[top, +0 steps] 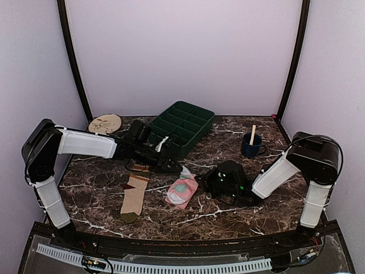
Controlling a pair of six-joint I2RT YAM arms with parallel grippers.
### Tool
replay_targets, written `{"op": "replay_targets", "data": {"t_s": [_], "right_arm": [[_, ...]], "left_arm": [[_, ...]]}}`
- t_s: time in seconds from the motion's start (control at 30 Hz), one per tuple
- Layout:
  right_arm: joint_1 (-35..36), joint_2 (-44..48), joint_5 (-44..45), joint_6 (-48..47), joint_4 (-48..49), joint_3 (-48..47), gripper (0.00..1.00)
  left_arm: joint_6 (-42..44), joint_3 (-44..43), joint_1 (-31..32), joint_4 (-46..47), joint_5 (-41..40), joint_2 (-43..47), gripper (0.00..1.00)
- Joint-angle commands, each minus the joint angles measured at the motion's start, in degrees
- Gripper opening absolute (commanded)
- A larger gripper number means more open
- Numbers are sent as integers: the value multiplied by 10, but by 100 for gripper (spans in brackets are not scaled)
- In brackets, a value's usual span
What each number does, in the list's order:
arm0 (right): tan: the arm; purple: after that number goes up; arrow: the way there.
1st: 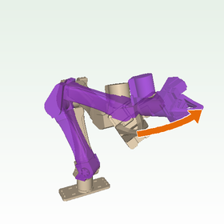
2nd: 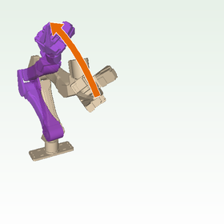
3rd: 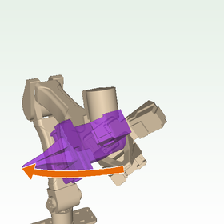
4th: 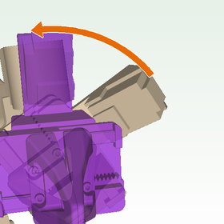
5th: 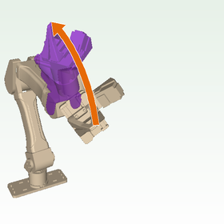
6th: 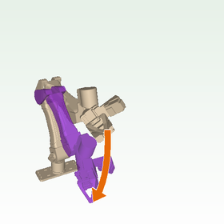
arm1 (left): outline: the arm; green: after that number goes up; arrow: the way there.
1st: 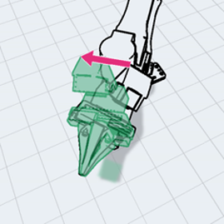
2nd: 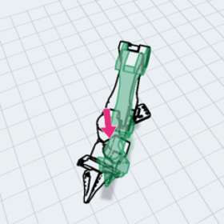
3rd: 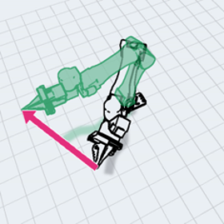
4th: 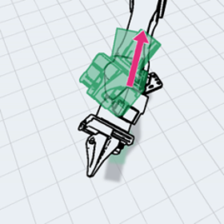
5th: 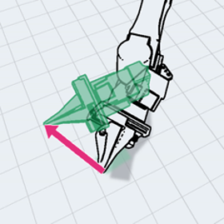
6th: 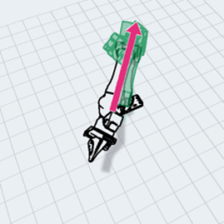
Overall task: Roll the socks
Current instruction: Roll the sock at the center of the board.
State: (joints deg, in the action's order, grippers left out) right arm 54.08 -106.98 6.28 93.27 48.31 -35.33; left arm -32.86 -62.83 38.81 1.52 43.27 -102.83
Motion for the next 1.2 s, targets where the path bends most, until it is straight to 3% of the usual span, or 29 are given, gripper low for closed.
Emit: {"op": "replay_targets", "data": {"t_s": [0.0,0.17,0.47,0.8,1.17], "right_arm": [[-3,0,8,-21,4,3,0],[-7,-5,-1,-29,1,-6,0],[-10,-1,-10,-57,-23,-24,0],[-11,-2,-13,-69,-29,-28,0],[-14,-5,-19,-62,-14,-30,0]], "left_arm": [[1,-8,3,-45,40,7,23],[-8,2,9,-53,46,11,21],[-19,-50,8,-94,12,-25,45],[-59,-126,10,-156,-21,-79,46],[-91,-97,31,-168,-38,-78,49]]}}
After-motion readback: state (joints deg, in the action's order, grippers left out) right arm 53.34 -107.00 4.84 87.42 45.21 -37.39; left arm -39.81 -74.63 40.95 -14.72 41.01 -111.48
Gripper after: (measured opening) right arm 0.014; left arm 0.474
